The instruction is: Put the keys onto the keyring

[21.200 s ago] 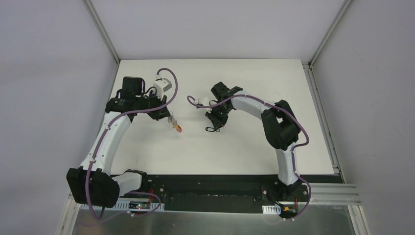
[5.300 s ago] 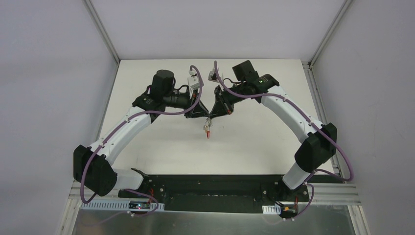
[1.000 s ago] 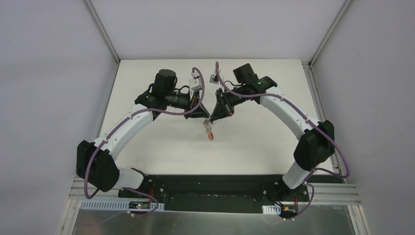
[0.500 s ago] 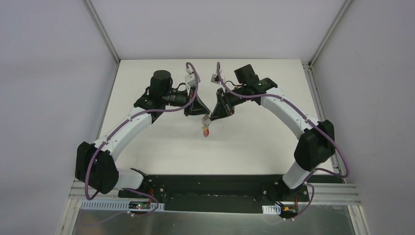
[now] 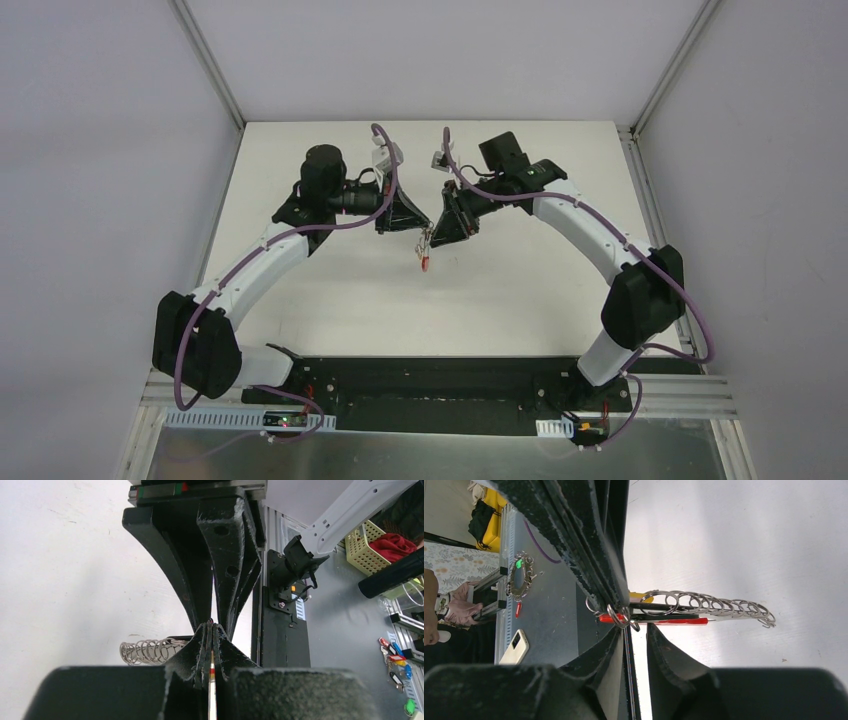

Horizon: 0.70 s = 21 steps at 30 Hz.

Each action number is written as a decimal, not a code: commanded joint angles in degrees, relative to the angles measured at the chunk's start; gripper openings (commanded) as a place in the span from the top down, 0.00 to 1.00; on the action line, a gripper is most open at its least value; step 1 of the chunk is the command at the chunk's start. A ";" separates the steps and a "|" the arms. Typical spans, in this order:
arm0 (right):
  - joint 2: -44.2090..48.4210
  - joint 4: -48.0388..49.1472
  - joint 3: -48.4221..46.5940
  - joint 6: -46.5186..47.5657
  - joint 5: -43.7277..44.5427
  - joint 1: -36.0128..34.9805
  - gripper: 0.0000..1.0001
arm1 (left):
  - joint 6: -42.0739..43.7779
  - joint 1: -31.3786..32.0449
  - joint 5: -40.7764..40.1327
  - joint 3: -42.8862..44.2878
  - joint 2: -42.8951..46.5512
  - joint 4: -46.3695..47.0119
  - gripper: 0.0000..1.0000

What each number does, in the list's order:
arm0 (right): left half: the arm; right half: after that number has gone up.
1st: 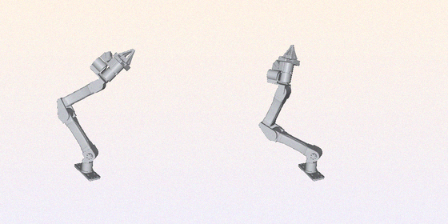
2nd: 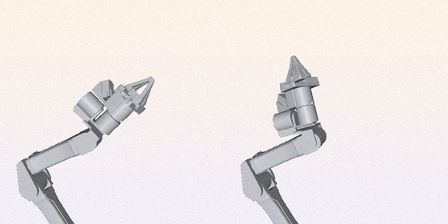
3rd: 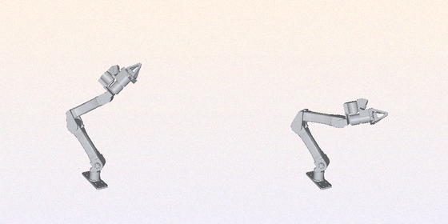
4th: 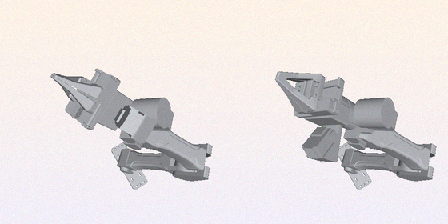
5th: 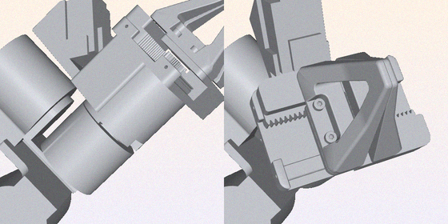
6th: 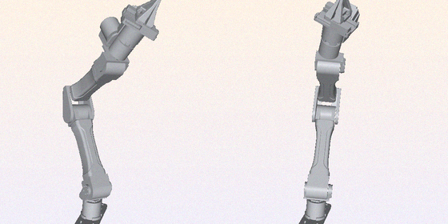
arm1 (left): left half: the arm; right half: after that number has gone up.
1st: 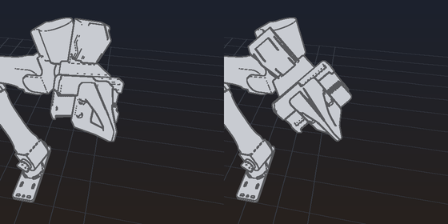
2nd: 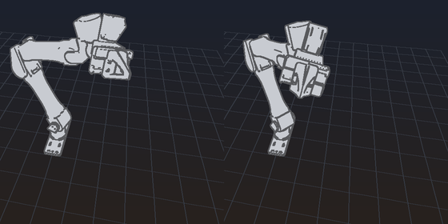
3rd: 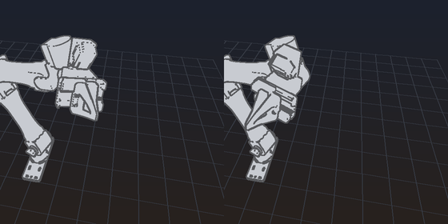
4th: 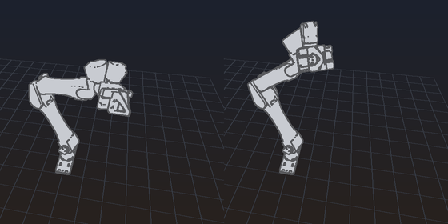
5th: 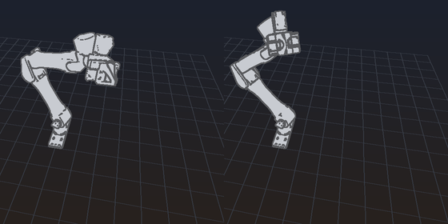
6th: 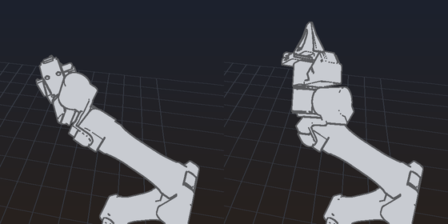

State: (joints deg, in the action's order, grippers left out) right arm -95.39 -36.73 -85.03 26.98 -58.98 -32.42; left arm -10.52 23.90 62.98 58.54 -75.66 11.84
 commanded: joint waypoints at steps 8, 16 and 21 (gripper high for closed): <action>5.04 -0.28 -3.56 0.64 -2.42 2.23 0.69 | -7.99 -0.61 4.03 -2.45 0.89 12.27 1.00; 4.25 0.23 -4.45 -0.32 -4.19 2.21 0.67 | -18.62 -0.61 4.31 -4.68 -1.13 23.80 1.00; 4.43 1.00 -3.68 -0.82 -5.36 2.14 0.70 | -19.14 -0.55 4.11 -4.78 -1.25 24.28 1.00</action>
State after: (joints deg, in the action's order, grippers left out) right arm -92.79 -36.99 -87.22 26.61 -61.04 -30.15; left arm -26.76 23.88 65.56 53.49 -77.06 29.78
